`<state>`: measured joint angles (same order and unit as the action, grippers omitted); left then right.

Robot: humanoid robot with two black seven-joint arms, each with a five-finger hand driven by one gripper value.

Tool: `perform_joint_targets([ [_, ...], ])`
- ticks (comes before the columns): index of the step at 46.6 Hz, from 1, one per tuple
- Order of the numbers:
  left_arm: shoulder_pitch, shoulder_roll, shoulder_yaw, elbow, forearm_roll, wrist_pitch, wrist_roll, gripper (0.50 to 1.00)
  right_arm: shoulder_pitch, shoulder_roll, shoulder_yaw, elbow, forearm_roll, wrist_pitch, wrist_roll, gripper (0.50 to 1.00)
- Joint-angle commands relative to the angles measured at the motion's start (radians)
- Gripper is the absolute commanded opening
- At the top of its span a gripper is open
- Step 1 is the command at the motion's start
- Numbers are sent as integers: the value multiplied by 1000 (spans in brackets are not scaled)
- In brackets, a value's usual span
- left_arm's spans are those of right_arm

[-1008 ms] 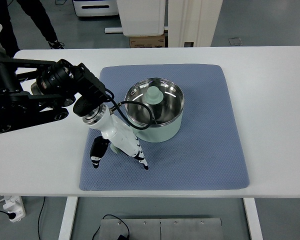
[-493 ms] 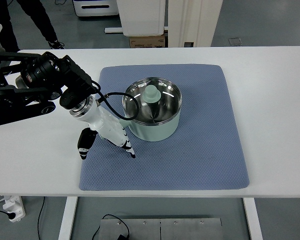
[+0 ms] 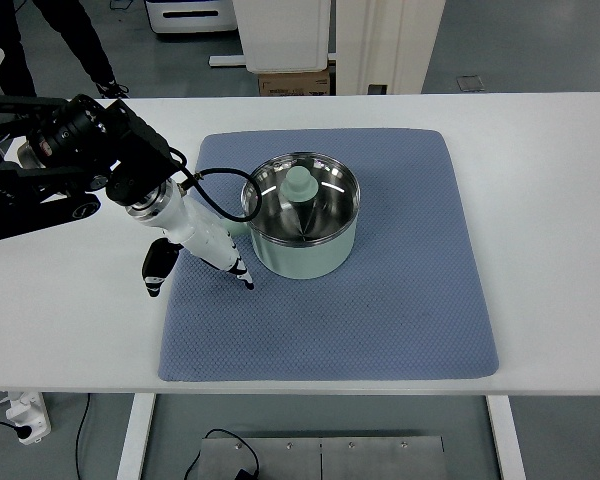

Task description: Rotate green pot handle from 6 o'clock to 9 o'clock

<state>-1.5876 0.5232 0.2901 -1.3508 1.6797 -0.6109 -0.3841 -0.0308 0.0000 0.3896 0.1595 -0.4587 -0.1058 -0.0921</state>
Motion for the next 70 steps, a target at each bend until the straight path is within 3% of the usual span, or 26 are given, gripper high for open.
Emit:
perform_joint_targets([
  [1, 0, 0, 0, 13, 0, 0, 2, 1000, 0, 0, 0, 0, 0, 0, 0, 1000],
  [28, 0, -8, 0, 74, -5, 0, 79, 1000, 0, 0, 0, 0, 0, 0, 0, 1000],
  [37, 1, -8, 0, 78, -6, 0, 77, 1000, 0, 0, 0, 0, 0, 0, 0, 1000],
  [46, -9, 0, 0, 59, -46, 0, 33, 1000, 0, 0, 0, 0, 0, 0, 0, 1000],
  [61, -29, 21, 0, -51, -66, 0, -25, 1000, 0, 0, 0, 0, 0, 0, 0, 1000],
  [70, -32, 23, -2, -160, -204, 0, -32, 1000, 0, 0, 0, 0, 0, 0, 0, 1000],
])
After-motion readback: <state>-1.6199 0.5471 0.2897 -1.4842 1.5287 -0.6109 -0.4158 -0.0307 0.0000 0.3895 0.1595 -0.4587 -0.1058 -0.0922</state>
